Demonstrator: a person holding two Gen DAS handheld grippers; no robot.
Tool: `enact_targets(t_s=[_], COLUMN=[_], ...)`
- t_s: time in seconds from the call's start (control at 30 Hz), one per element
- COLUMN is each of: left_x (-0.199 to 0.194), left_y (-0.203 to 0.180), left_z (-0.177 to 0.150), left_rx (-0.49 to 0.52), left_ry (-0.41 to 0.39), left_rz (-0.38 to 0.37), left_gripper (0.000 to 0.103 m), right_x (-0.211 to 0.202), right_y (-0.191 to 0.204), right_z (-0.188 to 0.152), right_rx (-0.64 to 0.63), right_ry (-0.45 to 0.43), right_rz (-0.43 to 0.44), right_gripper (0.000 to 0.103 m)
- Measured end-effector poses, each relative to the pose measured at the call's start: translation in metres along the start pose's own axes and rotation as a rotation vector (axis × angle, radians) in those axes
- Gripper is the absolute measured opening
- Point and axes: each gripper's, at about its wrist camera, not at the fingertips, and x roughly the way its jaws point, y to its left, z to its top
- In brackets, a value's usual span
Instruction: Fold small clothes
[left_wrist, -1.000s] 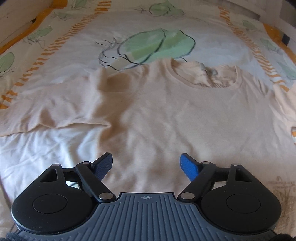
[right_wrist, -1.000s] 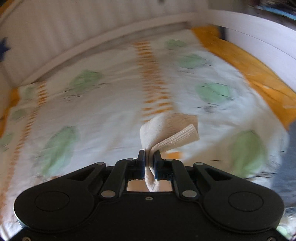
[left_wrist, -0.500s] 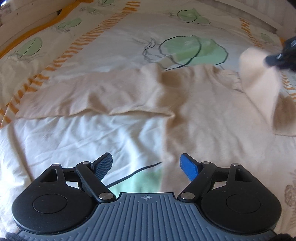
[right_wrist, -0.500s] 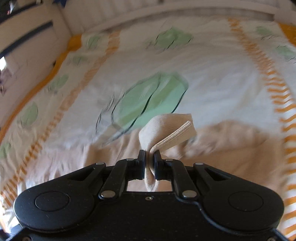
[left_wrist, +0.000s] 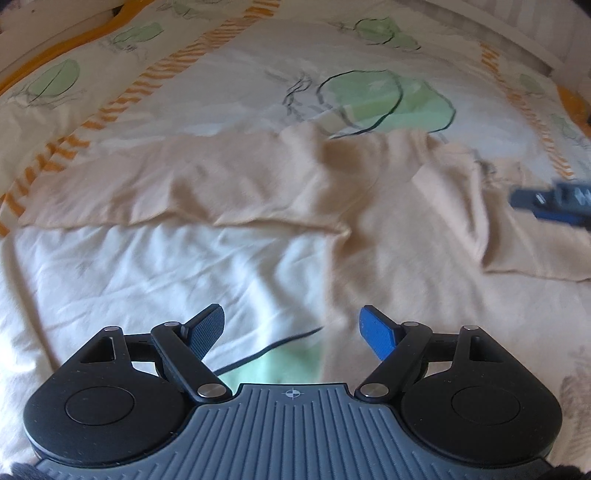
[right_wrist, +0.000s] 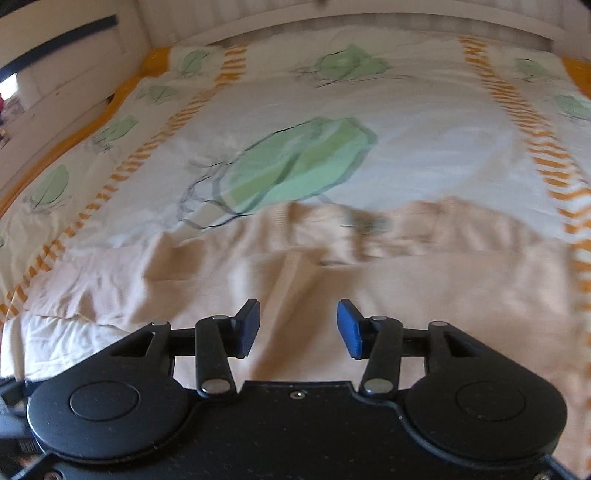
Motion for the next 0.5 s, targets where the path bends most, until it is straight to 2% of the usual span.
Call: enact_targets(t_s=[0.13,0.3,0.5], left_x=[0.002,0.003,0.015], left_y=[-0.029,-0.084,-0.148], left_z=[0.012,0.021,0.028], left_rx=[0.067,0.211,0.368], left_ry=[-0.028,-0.082,-0.146], left_rz=[-0.010,-0.009,0.014], left_gripper=[0.080,0.080,0.080], right_x=[-0.017,-0.037,-0.048], right_y=[-0.045,-0.097,-0.129], right_z=[-0.016,-0.042,-0.058], right_rx=[0.074,0.148,0.133], right_ry=[-0.019,-0.038,-0.094], right_rz=[-0.062,-0.171,-0.270], right_gripper=[0.055,0.055,0.055])
